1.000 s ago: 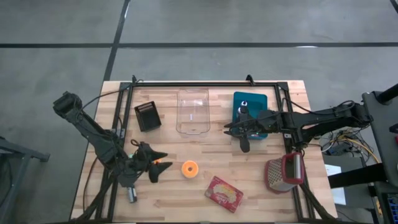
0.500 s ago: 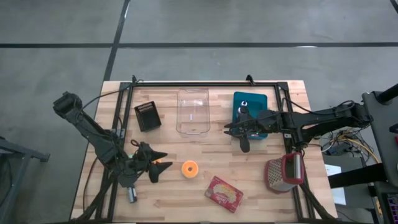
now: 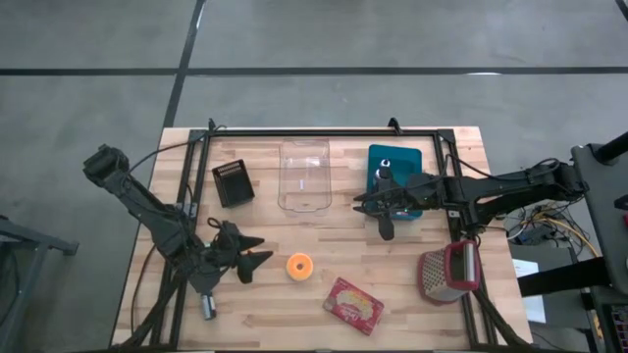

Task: Pick & Place Food Item
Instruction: Put the black food coloring bottle into the blue bin

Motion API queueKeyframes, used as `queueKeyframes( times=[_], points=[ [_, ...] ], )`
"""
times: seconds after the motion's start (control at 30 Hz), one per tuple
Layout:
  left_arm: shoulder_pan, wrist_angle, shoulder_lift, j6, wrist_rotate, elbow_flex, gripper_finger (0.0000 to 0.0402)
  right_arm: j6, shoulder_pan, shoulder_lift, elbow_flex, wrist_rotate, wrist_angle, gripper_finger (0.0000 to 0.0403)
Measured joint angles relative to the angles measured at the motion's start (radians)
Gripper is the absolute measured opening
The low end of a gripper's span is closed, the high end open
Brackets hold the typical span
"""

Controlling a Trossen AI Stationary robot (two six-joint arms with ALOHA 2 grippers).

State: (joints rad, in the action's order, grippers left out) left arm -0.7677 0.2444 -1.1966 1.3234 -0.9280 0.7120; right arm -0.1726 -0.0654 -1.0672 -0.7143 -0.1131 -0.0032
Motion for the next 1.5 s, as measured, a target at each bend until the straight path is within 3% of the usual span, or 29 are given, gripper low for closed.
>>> queueKeyframes(
  times=[0.1,0.27,0.5,0.63,0.8,0.93,1.3,1.5],
  points=[
    [-0.001,0.128,0.002,0.198,0.067,0.016,0.0312,0.0,0.0,0.0,0.0,0.0,0.0,0.0109],
    [0.014,0.429,-0.059,0.592,0.271,0.096,0.0312,0.0,0.0,0.0,0.0,0.0,0.0,0.0103],
    [0.018,0.773,-0.226,0.745,0.514,0.327,0.0312,0.0,0.0,0.0,0.0,0.0,0.0,0.01],
    [0.018,0.938,-0.333,0.829,0.704,0.455,0.0312,0.0,0.0,0.0,0.0,0.0,0.0,0.0104],
    [-0.002,1.031,-0.424,0.869,0.868,0.556,0.0312,0.0,0.0,0.0,0.0,0.0,0.0,0.0103],
    [-0.039,1.059,-0.446,1.051,0.941,0.579,0.0312,0.0,0.0,0.0,0.0,0.0,0.0,0.0097],
    [-0.138,1.047,-0.474,1.338,1.029,0.575,0.0312,0.0,0.0,0.0,0.0,0.0,0.0,0.01],
    [-0.159,1.039,-0.507,1.383,1.091,0.575,0.0287,0.0,0.0,0.0,0.0,0.0,0.0,0.0102]
  ],
)
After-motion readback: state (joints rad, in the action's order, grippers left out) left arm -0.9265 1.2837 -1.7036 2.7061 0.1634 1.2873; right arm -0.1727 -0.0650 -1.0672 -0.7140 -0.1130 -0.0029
